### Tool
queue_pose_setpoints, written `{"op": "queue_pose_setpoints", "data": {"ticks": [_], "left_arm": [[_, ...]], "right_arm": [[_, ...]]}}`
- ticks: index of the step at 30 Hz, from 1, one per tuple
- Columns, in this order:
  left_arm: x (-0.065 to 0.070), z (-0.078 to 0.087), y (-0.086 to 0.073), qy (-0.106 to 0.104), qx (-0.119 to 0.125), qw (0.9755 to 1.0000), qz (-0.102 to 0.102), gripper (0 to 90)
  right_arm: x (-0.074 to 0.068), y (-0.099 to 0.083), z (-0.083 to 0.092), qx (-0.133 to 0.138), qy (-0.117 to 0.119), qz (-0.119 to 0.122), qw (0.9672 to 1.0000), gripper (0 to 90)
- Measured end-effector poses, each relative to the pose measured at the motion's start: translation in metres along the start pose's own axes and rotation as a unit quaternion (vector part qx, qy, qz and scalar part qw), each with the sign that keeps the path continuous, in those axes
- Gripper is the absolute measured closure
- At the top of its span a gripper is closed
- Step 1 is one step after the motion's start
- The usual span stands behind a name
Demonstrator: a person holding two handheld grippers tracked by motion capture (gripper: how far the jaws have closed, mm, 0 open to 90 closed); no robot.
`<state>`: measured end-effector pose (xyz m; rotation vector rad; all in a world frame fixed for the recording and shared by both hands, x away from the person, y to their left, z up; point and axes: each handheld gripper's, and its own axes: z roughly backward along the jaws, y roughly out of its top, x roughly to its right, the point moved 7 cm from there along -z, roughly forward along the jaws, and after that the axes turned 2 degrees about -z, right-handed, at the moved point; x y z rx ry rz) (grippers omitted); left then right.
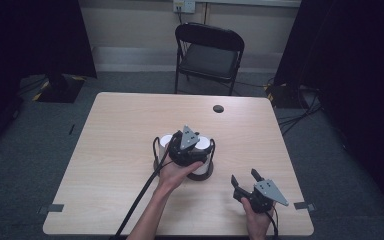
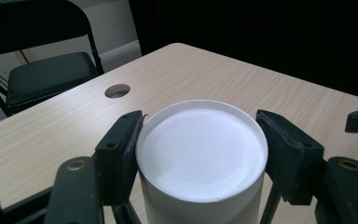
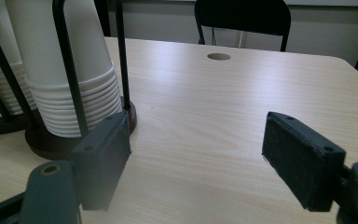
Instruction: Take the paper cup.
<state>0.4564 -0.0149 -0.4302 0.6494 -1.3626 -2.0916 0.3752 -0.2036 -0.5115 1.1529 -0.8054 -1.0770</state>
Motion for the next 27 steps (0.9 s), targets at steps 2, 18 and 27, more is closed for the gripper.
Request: {"op": "queue_pose_setpoints", "data": {"ticks": [2,18,27], "left_arm": [[0.0,0.0,0.0,0.0,0.001,1.0,0.002,34.6],[-0.004,0.008,0.008,0.001,0.023,0.9994,0.026,34.8],[-0.006,0.015,0.016,0.02,0.045,0.9985,0.026,34.8]], "right_arm": [[0.0,0.0,0.0,0.0,0.0,0.0,1.0,22.9],[0.0,0.0,0.0,0.0,0.0,0.0,1.0,22.9],[0.0,0.0,0.0,0.0,0.001,0.0,1.0,22.9]]}}
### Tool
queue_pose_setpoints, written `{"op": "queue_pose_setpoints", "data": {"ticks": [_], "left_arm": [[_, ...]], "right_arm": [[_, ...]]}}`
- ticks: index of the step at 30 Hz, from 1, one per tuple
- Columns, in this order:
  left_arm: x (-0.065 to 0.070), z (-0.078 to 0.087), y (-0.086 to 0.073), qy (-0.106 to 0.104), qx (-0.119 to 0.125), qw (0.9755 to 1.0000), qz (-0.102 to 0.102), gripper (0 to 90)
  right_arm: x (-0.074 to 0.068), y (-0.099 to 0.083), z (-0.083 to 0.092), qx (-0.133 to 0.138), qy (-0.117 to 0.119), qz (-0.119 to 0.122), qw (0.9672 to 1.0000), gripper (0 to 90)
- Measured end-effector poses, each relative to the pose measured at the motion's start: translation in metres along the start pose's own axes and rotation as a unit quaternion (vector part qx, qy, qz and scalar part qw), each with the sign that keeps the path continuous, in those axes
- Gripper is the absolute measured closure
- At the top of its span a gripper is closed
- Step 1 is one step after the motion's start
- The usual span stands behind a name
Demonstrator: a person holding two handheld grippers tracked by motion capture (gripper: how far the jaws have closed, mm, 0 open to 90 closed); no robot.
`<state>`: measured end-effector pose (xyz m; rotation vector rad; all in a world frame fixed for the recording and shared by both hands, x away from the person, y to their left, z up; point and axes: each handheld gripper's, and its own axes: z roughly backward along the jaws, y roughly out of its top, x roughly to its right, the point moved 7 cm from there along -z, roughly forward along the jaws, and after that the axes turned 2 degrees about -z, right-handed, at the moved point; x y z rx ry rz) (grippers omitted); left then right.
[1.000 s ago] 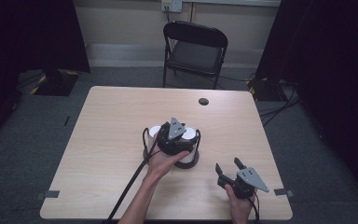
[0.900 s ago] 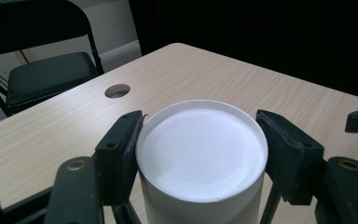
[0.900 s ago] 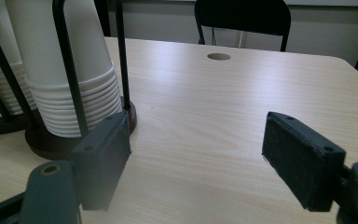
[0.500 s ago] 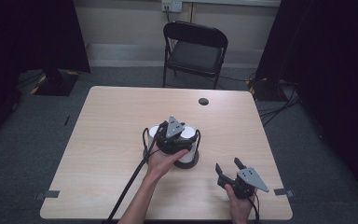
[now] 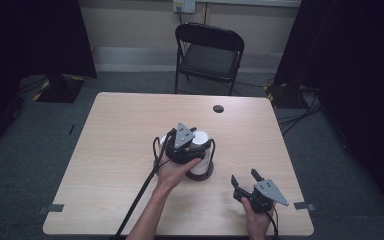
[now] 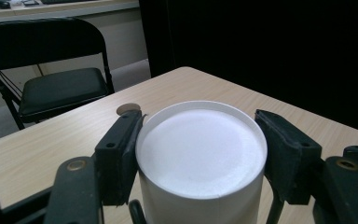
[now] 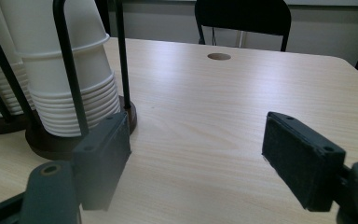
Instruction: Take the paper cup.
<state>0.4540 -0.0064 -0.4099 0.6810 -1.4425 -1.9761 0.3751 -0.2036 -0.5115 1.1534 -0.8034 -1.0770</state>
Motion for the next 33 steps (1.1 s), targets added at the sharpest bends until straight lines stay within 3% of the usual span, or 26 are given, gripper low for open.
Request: {"op": "queue_pose_setpoints", "data": {"ticks": [22,27,33], "left_arm": [[-0.003,0.012,0.012,0.001,0.033,0.9991,0.027,35.0],[-0.003,0.016,0.018,0.002,0.045,0.9988,0.019,35.0],[-0.005,0.02,0.022,0.002,0.055,0.9981,0.025,35.0]], "right_arm": [[0.0,0.0,-0.001,-0.002,0.001,0.002,1.0,22.9],[0.0,0.0,-0.001,-0.003,0.001,0.002,1.0,22.8],[0.0,0.0,-0.001,-0.003,0.001,0.001,1.0,22.8]]}}
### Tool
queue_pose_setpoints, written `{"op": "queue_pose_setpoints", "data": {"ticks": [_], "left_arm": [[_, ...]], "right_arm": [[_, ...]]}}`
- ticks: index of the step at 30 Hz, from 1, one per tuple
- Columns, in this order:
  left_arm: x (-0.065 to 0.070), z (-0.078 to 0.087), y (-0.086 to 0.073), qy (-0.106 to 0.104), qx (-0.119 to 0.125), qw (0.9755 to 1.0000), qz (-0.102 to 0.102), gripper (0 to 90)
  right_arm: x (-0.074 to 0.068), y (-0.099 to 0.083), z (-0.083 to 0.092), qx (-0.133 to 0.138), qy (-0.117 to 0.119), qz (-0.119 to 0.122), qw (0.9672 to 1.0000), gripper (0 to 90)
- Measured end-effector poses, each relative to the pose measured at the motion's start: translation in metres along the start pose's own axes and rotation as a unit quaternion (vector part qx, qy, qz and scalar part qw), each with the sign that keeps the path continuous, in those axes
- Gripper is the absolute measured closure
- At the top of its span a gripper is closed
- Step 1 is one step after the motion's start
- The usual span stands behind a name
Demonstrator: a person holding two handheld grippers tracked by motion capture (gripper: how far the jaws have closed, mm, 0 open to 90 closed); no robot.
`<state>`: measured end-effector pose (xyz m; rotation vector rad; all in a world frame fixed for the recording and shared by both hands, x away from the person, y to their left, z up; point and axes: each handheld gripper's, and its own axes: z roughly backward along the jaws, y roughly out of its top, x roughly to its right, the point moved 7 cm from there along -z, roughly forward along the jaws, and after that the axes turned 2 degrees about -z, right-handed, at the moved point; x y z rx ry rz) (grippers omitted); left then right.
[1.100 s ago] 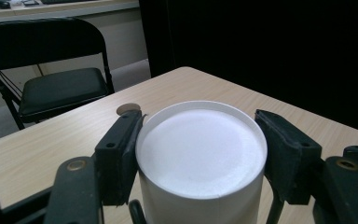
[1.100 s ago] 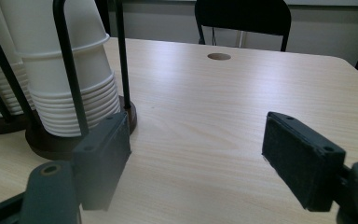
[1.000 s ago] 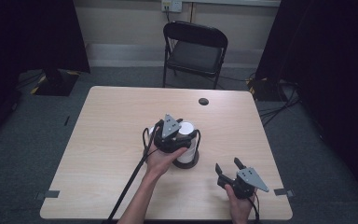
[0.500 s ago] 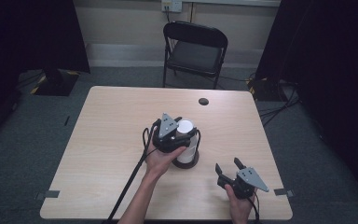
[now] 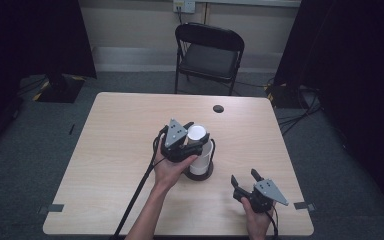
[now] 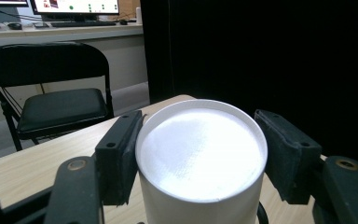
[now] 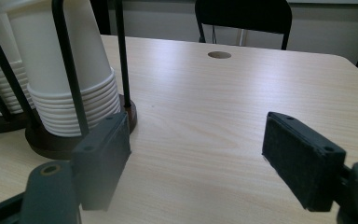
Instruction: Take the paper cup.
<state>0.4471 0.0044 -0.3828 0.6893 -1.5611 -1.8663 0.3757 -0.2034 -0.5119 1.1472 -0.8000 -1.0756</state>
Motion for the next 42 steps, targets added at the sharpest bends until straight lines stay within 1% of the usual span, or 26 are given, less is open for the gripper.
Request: {"op": "queue_pose_setpoints", "data": {"ticks": [6,7,14,18,21,23,25,26,27,29,30,31,32,34,36,37,39,42], "left_arm": [[0.0,0.004,0.006,-0.002,0.011,0.9999,0.001,35.0],[0.0,0.004,0.008,-0.003,0.017,0.9999,0.003,35.0],[-0.002,0.009,0.013,0.002,0.027,0.9996,0.008,35.0],[-0.001,0.012,0.016,0.0,0.03,0.9995,0.008,35.0],[-0.001,0.015,0.019,-0.003,0.04,0.9991,0.016,35.0],[-0.001,0.017,0.021,-0.004,0.043,0.9989,0.02,35.1],[-0.002,0.018,0.021,-0.005,0.044,0.9988,0.02,35.1],[-0.001,0.019,0.022,-0.006,0.046,0.9986,0.024,35.1],[-0.001,0.02,0.023,-0.013,0.046,0.9985,0.027,35.0],[-0.001,0.023,0.024,-0.017,0.05,0.998,0.033,35.1],[-0.001,0.024,0.025,-0.02,0.055,0.9975,0.04,35.1],[-0.001,0.024,0.025,-0.02,0.055,0.9975,0.04,35.1],[-0.001,0.027,0.026,-0.02,0.056,0.9972,0.045,35.0],[0.0,0.029,0.026,-0.025,0.059,0.9968,0.048,35.0],[0.0,0.031,0.026,-0.026,0.06,0.9969,0.046,35.0],[0.002,0.034,0.027,-0.031,0.062,0.9966,0.043,35.0],[0.004,0.038,0.027,-0.031,0.066,0.9969,0.031,35.1],[0.006,0.041,0.027,-0.032,0.069,0.9966,0.033,35.1]], "right_arm": [[0.0,0.0,0.0,0.0,0.0,-0.001,1.0,22.8],[0.0,0.0,0.0,0.0,0.0,0.0,1.0,22.8],[0.0,0.0,0.0,0.001,-0.001,0.0,1.0,22.8],[0.0,0.0,0.0,0.001,-0.001,0.0,1.0,22.8],[0.0,0.0,0.0,0.001,-0.001,0.0,1.0,22.8],[0.0,0.0,0.0,0.001,-0.001,0.0,1.0,22.8],[0.0,0.0,0.0,0.001,0.0,0.001,1.0,22.8],[0.0,0.0,0.0,0.001,0.0,0.001,1.0,22.8],[0.0,0.0,0.0,0.001,0.0,0.001,1.0,22.8],[0.0,0.0,0.0,0.001,-0.001,0.0,1.0,22.8],[0.0,0.0,0.0,0.0,-0.001,0.0,1.0,22.8],[0.0,0.0,0.0,0.001,-0.001,0.0,1.0,22.8],[0.0,0.0,0.0,0.001,-0.001,0.0,1.0,22.8],[0.0,0.0,0.0,0.0,-0.003,0.001,1.0,22.8],[-0.001,0.0,0.0,-0.001,-0.003,0.002,1.0,22.8],[-0.001,0.0,0.0,-0.001,-0.002,0.002,1.0,22.8],[0.0,0.0,0.0,-0.001,0.0,0.001,1.0,22.8],[0.0,0.0,0.0,-0.002,0.0,0.001,1.0,22.8]]}}
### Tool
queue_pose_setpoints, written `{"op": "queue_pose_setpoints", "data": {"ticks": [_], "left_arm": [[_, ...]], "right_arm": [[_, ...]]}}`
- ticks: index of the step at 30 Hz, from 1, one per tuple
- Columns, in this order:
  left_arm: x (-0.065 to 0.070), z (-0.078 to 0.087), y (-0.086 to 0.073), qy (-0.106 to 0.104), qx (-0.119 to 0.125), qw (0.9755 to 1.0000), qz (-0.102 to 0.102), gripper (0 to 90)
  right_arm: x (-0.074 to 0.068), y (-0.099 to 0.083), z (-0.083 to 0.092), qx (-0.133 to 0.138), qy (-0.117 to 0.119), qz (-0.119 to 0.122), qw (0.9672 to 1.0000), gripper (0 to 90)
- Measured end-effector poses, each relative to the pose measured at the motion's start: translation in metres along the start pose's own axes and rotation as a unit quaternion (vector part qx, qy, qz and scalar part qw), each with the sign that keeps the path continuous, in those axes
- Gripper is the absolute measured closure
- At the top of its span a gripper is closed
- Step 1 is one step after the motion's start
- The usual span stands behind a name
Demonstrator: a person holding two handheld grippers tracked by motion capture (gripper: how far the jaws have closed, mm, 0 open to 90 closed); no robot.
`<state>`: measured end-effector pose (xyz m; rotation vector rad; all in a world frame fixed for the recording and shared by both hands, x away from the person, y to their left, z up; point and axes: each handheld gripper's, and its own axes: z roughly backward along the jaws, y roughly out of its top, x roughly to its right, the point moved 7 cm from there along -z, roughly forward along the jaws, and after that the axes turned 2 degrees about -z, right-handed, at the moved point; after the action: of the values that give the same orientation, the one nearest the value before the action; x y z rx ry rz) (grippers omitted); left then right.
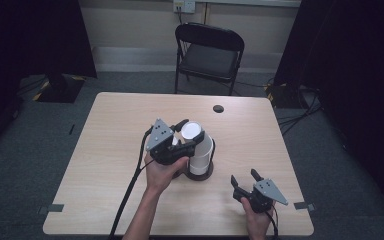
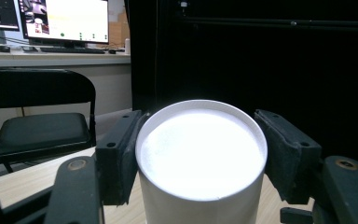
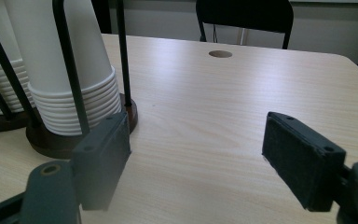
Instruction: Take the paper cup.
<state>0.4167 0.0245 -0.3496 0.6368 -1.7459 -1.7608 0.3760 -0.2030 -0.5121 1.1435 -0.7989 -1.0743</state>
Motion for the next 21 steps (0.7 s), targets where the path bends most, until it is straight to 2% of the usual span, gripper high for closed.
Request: {"op": "queue_pose_setpoints", "data": {"ticks": [1,6,10,13,18,21], "left_arm": [[0.001,0.002,0.0,0.006,0.004,1.0,0.001,35.1],[0.001,0.009,-0.002,0.004,0.003,1.0,0.006,35.1],[0.001,0.013,-0.006,0.004,-0.001,0.9998,0.018,35.1],[0.001,0.017,-0.009,0.006,-0.01,0.9999,0.008,35.1],[0.002,0.023,-0.013,0.005,-0.012,0.9999,0.011,35.1],[0.002,0.026,-0.015,0.002,-0.007,0.9997,0.022,35.1]], "right_arm": [[0.0,0.0,0.0,-0.001,0.0,0.0,1.0,22.8],[-0.001,0.0,-0.001,-0.003,0.002,0.002,1.0,22.8],[-0.001,-0.001,-0.002,-0.011,-0.002,0.006,0.9999,25.1],[-0.003,-0.001,-0.003,-0.015,-0.002,0.013,0.9998,25.1],[-0.003,-0.001,-0.003,-0.017,-0.005,0.017,0.9997,26.3],[-0.003,-0.002,-0.004,-0.021,-0.008,0.021,0.9995,28.0]]}}
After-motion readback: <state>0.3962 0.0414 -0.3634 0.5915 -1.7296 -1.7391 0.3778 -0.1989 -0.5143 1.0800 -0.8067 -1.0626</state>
